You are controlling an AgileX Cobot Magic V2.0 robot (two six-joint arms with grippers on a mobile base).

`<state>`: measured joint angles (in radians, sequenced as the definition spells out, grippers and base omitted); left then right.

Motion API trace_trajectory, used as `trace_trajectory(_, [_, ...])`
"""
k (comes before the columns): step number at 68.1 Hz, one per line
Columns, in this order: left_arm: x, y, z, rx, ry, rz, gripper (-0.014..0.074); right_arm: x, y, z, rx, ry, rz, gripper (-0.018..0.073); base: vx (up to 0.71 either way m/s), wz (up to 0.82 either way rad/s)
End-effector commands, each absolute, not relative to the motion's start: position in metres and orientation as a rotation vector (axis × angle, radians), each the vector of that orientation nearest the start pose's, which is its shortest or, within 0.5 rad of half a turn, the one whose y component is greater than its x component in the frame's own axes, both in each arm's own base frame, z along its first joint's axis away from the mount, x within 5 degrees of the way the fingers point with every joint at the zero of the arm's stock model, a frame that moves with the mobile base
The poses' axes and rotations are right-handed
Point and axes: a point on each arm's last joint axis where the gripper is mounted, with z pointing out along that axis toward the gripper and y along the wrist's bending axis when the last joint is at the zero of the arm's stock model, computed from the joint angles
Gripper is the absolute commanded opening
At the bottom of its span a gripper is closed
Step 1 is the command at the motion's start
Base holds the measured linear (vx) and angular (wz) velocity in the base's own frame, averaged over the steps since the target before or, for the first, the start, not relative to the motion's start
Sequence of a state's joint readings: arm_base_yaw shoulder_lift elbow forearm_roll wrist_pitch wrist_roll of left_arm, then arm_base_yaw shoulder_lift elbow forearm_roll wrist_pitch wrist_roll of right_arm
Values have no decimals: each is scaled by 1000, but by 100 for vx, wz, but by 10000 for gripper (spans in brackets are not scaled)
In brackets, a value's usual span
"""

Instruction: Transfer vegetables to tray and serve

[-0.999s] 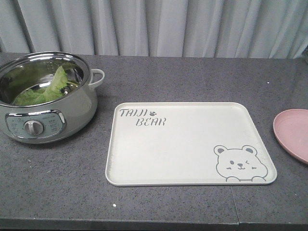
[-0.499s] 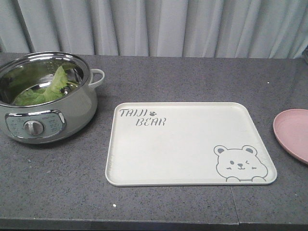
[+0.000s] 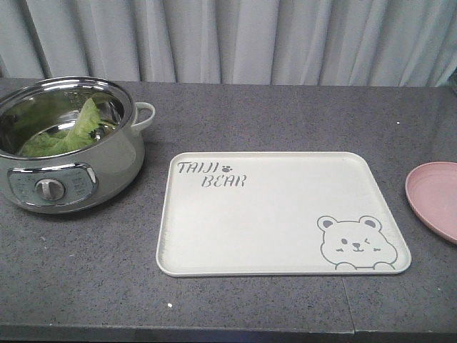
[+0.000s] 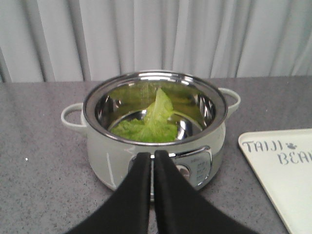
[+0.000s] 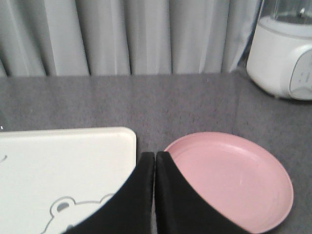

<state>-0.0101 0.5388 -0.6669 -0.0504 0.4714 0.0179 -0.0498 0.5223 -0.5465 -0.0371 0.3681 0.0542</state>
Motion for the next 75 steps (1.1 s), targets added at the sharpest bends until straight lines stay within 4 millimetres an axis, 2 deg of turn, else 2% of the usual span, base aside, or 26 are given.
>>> trace_trajectory(1, [114,-3,365,-10,1777,-52,-6,120,-7,330,58,1828,-46,-6,0,0])
trace_trajectory(11, [115,-3,363,-10,1793,-52,-6,127,-7,322,73,1907,-33,-6,0,0])
trace_trajectory(39, [115,-3,364,-10,1788,-52,-6,128,-7,322,73,1909,-33,-6,0,0])
trace_trajectory(47, [115,-2,364,-10,1790,-44,31,128,-8,322,70,1909,-37,12,0,0])
trace_trajectory(52, [115,-1,363,6,1793,-12,105,128,-8,322,67,1911,-42,86,0,0])
trace_trajectory(56, [115,0,363,21,1793,17,201,128,-8,322,66,1911,-44,167,0,0])
trace_trajectory(66, [115,0,363,28,1793,31,497,128,-8,321,57,1913,-52,494,0,0])
trace_trajectory(71, [115,0,363,28,1793,31,595,128,-8,321,59,1912,-50,610,0,0])
trace_trajectory(75, [115,0,363,28,1793,31,636,128,-8,321,59,1913,-50,680,0,0])
